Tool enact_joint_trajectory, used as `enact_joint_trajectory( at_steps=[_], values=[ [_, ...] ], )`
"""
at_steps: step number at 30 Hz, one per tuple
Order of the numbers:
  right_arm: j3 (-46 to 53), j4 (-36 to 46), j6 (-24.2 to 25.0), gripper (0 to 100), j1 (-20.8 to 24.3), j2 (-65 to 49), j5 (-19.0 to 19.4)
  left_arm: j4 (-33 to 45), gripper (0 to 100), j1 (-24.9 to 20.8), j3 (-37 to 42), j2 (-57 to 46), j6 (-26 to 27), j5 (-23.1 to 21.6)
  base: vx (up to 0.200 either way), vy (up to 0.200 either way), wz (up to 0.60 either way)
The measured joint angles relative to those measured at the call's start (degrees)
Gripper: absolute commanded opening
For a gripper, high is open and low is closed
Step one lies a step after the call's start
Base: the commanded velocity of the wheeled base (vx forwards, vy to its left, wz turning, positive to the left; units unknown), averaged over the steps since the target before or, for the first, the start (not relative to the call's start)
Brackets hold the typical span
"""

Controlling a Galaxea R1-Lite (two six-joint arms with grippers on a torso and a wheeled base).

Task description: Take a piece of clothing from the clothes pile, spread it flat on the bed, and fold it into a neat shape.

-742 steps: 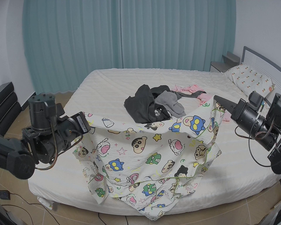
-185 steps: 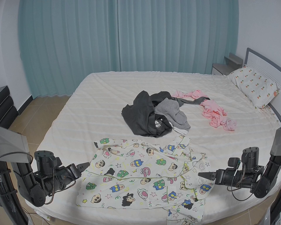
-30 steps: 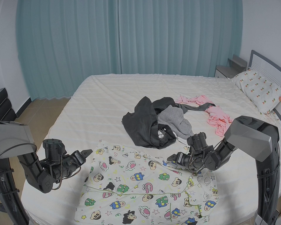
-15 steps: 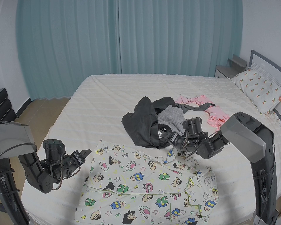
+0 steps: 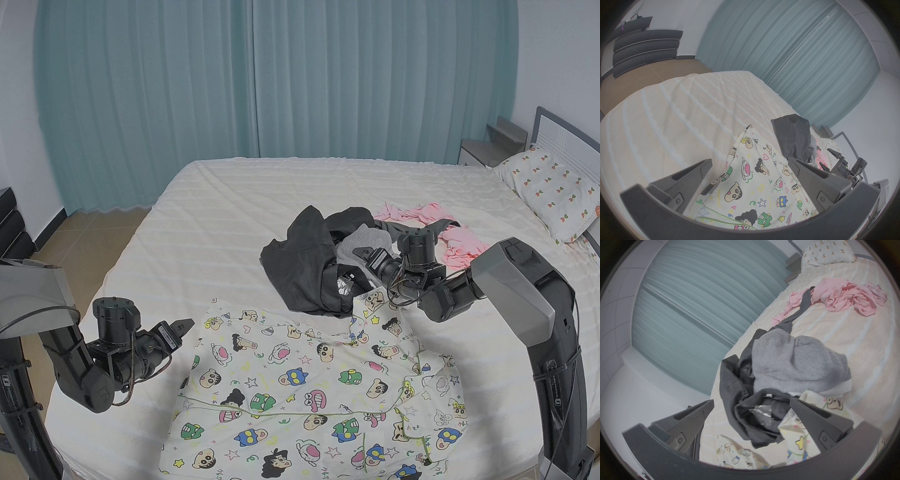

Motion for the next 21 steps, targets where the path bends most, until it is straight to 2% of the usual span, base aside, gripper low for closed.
enact_joint_trajectory(
  at_steps=[5, 13, 17, 21],
  values=[
    [4.12, 0.56, -2.13, 100, -2.23, -0.71, 1.62, 0.0, 100, -0.05, 0.07, 0.02, -0.02, 0.07, 0.0, 0.0, 0.0],
    [14.35, 2.26, -10.19, 100, -6.79, -3.41, 9.73, -0.04, 100, -0.27, 0.35, 0.05, -0.05, 0.05, 0.0, 0.0, 0.0],
    [16.15, 2.83, -14.81, 100, -7.83, -3.3, 10.33, -0.02, 100, -0.38, 0.49, 0.05, -0.06, 0.07, 0.0, 0.0, 0.0],
    [16.15, 3.07, -16.81, 100, -8.0, -1.9, 10.37, -0.02, 100, -0.44, 0.5, 0.05, -0.06, 0.0, 0.0, 0.0, 0.0]
  ],
)
